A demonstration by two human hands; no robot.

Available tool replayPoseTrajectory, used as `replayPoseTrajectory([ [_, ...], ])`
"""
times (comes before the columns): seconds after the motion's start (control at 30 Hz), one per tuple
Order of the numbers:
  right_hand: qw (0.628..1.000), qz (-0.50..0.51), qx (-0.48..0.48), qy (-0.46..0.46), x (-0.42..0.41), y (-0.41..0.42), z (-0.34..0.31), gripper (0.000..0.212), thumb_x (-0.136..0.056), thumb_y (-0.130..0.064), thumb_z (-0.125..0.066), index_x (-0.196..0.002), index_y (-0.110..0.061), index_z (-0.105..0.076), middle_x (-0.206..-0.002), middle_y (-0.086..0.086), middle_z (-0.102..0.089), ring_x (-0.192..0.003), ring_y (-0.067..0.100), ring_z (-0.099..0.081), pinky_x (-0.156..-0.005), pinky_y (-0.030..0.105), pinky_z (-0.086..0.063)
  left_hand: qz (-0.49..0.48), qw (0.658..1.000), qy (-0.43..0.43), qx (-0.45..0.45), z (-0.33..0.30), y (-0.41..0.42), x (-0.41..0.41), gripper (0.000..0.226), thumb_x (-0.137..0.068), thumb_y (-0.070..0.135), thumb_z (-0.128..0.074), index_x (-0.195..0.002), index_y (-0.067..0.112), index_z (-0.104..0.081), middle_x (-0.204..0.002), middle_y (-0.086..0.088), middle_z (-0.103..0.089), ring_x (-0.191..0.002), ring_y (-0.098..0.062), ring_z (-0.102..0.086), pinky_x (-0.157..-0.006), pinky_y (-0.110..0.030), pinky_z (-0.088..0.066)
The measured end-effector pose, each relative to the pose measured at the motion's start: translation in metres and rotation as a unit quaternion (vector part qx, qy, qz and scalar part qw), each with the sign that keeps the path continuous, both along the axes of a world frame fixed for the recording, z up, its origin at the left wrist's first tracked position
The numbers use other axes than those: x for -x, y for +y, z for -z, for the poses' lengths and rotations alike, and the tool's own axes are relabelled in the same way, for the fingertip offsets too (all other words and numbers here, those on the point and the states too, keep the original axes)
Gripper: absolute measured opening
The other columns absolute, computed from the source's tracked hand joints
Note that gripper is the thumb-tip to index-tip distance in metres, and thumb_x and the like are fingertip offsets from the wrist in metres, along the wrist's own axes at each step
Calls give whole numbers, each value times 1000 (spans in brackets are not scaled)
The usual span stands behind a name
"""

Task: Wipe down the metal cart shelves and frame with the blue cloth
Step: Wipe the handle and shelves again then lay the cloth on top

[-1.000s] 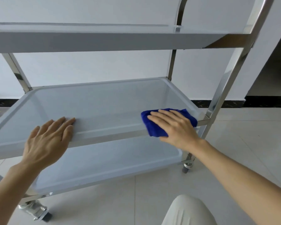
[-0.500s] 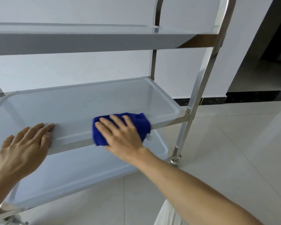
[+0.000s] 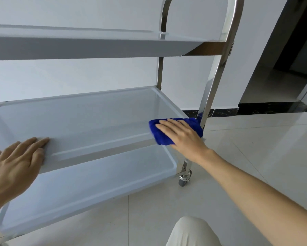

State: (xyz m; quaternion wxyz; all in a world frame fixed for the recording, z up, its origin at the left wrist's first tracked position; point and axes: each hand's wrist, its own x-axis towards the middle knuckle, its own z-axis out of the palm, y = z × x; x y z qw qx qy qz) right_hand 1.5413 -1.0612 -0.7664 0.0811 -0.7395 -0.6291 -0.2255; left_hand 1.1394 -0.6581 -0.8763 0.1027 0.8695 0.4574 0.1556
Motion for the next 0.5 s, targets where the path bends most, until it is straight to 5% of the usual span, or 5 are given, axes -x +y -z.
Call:
replayPoseTrajectory([
  [0.17, 995, -18, 25, 100, -27, -21, 3, 83, -83, 12, -67, -153, -21, -36, -158, -6, -36, -148, 16, -28, -122, 37, -22, 10, 999, -49, -8, 13, 17, -1, 46, -95, 52, -22, -133, 51, -48, -141, 14, -48, -124, -26, -49, -104, -50, -40],
  [0.23, 977, -42, -6, 210, -28, -30, 0, 75, -87, 10, -64, -148, -27, -43, -151, -18, -42, -143, 5, -33, -119, 28, -26, 13, 996, -82, -15, -15, -16, -20, 48, -86, 47, -29, -129, 44, -50, -123, -6, -55, -102, -38, -54, -86, -57, -47],
  [0.33, 910, -24, -139, 389, -17, -45, -9, 53, -94, -10, -66, -133, -42, -52, -127, -36, -56, -116, -10, -53, -99, 16, -44, 56, 988, -127, -75, -81, -109, -73, 46, -84, 44, -42, -128, 46, -51, -125, 3, -51, -114, -27, -50, -94, -46, -46],
  [0.4, 817, -7, -268, 511, -4, -53, -12, 34, -94, -22, -68, -122, -38, -60, -112, -20, -69, -93, 3, -66, -81, 27, -54, 128, 976, -151, -85, -114, -173, -115, 35, -91, 36, -55, -125, 38, -56, -124, 6, -51, -115, -21, -51, -95, -36, -41],
  [0.5, 554, 4, -408, 726, 8, -67, -15, 17, -93, -35, -67, -109, -31, -70, -101, -1, -75, -85, 19, -70, -68, 34, -57, 216, 964, -149, -46, -133, -231, -170, 38, -90, 15, -67, -127, 22, -62, -133, -6, -54, -120, -31, -53, -101, -41, -41],
])
